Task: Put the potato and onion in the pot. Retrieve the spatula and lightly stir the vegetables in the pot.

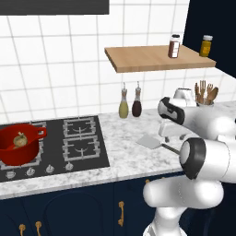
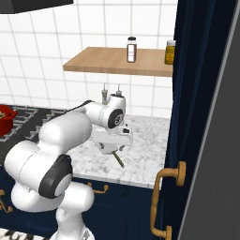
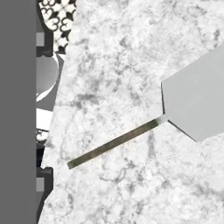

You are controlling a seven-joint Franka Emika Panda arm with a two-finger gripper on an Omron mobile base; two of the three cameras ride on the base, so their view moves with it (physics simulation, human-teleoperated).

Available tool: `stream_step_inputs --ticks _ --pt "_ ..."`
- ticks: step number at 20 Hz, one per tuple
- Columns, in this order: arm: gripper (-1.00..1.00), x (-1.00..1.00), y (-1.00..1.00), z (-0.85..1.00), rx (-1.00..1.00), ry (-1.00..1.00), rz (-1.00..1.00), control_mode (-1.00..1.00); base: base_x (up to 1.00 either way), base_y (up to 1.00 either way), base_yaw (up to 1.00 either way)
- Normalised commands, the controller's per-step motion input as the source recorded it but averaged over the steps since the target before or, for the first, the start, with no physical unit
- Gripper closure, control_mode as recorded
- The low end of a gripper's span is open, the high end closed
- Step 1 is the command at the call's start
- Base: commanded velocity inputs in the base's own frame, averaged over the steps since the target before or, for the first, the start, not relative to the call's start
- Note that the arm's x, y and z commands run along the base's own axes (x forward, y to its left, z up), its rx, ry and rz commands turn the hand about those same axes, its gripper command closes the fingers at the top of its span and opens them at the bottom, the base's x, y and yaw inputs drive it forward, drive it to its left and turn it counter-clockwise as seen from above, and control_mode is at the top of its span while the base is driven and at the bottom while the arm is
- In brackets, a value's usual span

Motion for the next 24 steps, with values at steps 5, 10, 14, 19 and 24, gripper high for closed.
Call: stream_step_inputs --ticks 5,10,14,19,24 --pt "-1.0 0.0 0.0 -0.37 0.0 0.05 0.15 -1.0 0.0 0.0 0.0" --pt "-1.0 0.0 -0.05 -0.21 0.04 0.0 0.1 -1.0 0.0 0.0 0.0" --pt "-1.0 0.0 -0.06 -0.19 0.11 -0.02 0.04 -1.0 0.0 0.0 0.0" --pt "-1.0 0.0 -0.04 -0.08 0.07 0.03 0.0 -1.0 0.0 0.0 0.0" --pt "-1.0 0.04 -0.15 -0.21 0.0 0.02 0.0 -1.0 0.0 0.0 0.0"
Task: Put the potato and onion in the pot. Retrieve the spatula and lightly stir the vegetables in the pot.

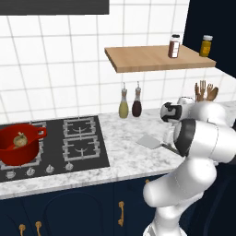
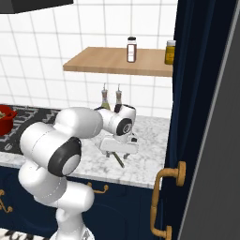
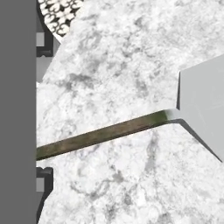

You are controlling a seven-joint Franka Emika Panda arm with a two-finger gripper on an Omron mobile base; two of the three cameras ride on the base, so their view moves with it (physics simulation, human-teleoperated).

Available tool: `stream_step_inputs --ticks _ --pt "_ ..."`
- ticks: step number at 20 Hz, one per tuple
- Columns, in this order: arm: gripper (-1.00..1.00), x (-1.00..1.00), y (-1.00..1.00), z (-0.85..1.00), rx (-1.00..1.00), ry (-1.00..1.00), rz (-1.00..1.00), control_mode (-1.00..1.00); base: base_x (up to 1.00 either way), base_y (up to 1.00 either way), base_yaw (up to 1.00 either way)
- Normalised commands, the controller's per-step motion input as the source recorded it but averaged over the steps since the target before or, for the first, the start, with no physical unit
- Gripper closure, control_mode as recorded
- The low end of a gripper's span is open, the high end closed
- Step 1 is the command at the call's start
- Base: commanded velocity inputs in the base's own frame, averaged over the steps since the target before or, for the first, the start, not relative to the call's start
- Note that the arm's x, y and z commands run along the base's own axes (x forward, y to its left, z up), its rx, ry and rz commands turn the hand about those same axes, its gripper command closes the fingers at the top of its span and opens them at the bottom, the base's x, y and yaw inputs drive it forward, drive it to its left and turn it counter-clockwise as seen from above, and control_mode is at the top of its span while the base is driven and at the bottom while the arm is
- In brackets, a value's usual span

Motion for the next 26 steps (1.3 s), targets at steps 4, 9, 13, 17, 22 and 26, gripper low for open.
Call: stream_step_inputs --ticks 4,9,13,17,22,26 --pt "-1.0 0.0 -0.23 -0.32 0.0 0.0 0.0 -1.0 0.0 0.0 0.0" --pt "-1.0 0.0 -0.05 -0.27 0.0 0.0 0.0 -1.0 0.0 0.0 0.0" --pt "-1.0 0.05 0.0 -0.18 0.0 0.0 0.0 -1.0 0.0 0.0 0.0" --pt "-1.0 0.12 0.0 -0.1 0.03 0.0 0.0 -1.0 0.0 0.0 0.0" --pt "1.0 0.09 0.0 -0.08 0.02 0.0 0.0 -1.0 0.0 0.0 0.0" --pt "1.0 0.03 0.0 -0.11 0.0 0.02 0.0 -1.0 0.0 0.0 0.0"
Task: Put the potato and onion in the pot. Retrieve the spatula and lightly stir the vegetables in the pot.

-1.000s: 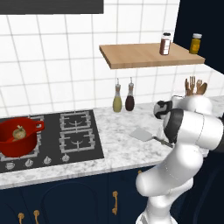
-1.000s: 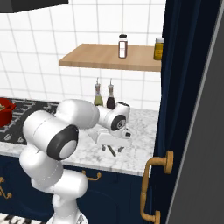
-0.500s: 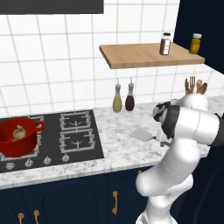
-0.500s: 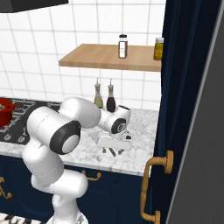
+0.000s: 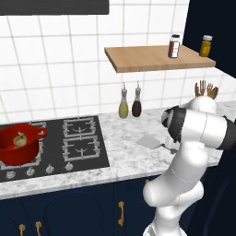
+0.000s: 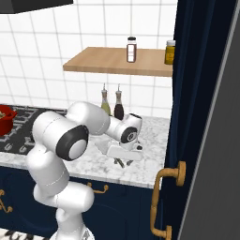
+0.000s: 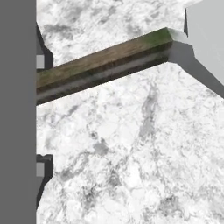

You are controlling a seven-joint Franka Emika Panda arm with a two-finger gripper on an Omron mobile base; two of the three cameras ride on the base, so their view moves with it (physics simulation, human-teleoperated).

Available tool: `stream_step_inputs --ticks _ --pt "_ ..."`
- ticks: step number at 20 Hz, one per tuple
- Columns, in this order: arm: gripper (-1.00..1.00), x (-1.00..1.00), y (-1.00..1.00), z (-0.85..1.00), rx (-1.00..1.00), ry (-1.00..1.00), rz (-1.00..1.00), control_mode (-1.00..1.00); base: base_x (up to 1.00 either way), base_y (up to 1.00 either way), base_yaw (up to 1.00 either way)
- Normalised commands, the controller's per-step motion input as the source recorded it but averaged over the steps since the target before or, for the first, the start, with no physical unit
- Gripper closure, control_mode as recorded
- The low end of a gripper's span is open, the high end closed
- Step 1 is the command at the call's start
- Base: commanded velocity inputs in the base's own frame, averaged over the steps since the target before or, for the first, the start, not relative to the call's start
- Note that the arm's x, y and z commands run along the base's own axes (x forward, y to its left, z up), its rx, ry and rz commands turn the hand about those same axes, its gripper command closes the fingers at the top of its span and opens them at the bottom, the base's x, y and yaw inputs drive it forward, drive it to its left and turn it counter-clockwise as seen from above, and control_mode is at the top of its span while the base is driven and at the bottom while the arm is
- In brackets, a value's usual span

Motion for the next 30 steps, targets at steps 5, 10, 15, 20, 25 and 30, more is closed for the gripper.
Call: stream_step_inputs --ticks 5,10,15,20,25,30 --pt "1.0 0.0 0.0 -0.02 0.01 0.0 0.0 -1.0 0.0 0.0 0.0" --pt "1.0 -0.05 0.2 0.14 0.09 -0.03 0.01 -1.0 0.0 0.0 0.0" --pt "1.0 -0.23 0.65 0.57 -0.02 -0.05 0.0 -1.0 0.0 0.0 0.0" --pt "1.0 -0.53 0.6 0.55 -0.07 -0.11 0.0 -1.0 0.0 0.0 0.0" --pt "1.0 -0.29 0.72 0.27 -0.07 -0.31 0.08 -1.0 0.0 0.0 0.0" --pt "1.0 0.0 0.3 0.01 -0.07 0.03 0.13 -1.0 0.0 0.0 0.0"
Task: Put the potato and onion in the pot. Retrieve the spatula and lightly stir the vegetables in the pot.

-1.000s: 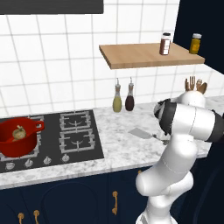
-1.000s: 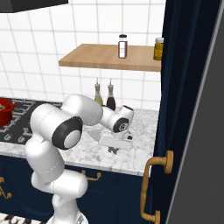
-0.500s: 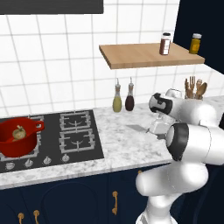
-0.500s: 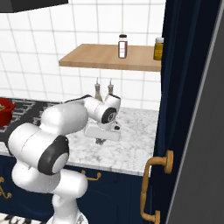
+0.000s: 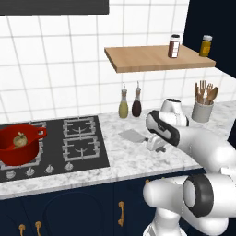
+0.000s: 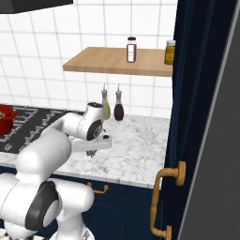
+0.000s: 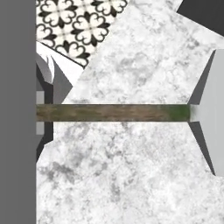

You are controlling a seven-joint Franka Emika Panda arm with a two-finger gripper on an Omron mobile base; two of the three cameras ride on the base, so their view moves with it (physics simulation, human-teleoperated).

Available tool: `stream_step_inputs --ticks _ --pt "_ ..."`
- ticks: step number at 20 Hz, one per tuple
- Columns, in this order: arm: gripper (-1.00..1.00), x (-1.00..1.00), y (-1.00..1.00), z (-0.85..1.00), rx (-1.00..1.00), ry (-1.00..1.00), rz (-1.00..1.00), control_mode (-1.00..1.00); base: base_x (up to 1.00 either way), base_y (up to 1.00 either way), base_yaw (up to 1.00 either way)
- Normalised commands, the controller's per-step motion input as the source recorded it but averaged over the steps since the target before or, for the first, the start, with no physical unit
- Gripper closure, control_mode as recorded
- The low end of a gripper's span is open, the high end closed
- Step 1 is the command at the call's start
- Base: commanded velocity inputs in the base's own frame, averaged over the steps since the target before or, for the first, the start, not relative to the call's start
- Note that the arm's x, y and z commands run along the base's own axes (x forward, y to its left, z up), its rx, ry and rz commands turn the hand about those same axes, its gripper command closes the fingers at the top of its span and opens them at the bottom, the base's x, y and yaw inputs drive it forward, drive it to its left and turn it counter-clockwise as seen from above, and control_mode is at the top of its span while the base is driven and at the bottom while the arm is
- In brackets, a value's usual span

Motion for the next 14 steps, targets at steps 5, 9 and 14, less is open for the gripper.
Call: stream_step_inputs --ticks 5,9,14 --pt "1.0 0.0 0.33 0.27 0.0 -0.01 0.06 -1.0 0.0 0.0 0.0" --pt "1.0 -0.08 0.22 0.86 0.0 0.0 0.11 -1.0 0.0 0.0 0.0" --pt "1.0 -0.28 0.0 1.0 0.0 0.0 0.0 -1.0 0.0 0.0 0.0"
